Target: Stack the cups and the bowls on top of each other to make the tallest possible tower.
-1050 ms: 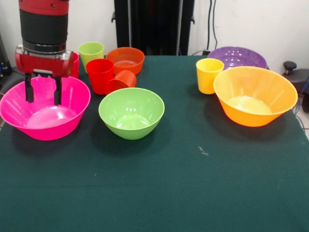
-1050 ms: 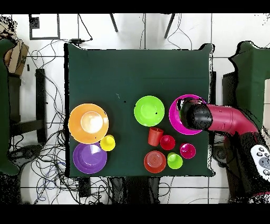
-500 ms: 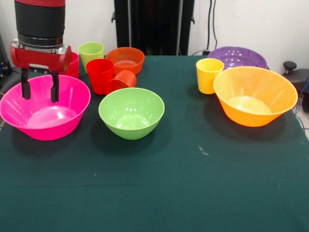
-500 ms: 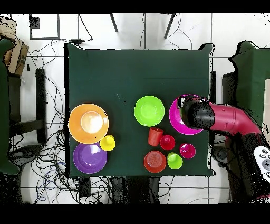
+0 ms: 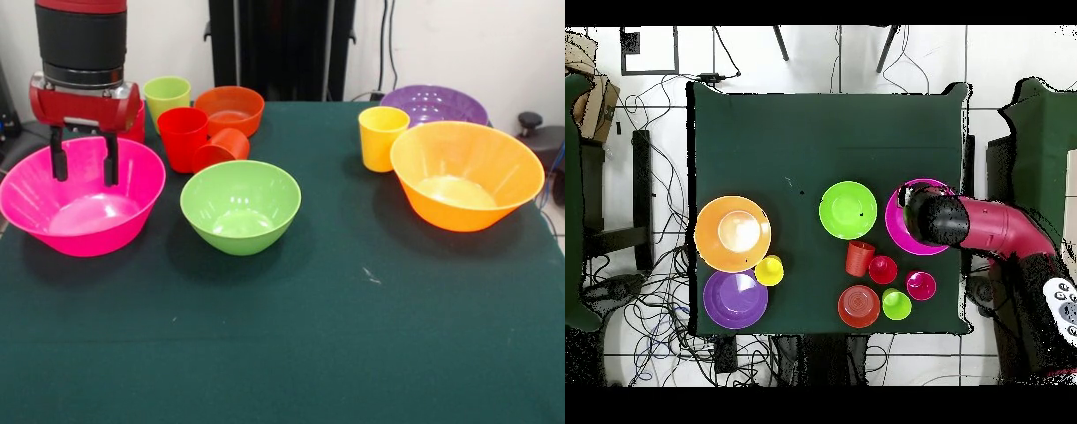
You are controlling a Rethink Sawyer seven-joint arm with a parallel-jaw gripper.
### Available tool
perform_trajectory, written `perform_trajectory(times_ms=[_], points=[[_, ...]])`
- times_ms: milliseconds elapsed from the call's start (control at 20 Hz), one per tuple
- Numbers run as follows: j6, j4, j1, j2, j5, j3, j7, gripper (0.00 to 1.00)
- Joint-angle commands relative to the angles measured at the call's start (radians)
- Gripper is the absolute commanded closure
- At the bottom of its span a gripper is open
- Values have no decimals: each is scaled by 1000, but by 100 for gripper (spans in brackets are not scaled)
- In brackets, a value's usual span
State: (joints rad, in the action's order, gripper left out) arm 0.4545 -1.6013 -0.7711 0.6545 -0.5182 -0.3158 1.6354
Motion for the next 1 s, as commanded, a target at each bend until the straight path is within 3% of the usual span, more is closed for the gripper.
perform_trajectory(times_ms=[50, 1000], points=[[26, -52, 25, -43, 18, -72, 6, 0], [2, -76, 43, -38, 40, -68, 36, 0]])
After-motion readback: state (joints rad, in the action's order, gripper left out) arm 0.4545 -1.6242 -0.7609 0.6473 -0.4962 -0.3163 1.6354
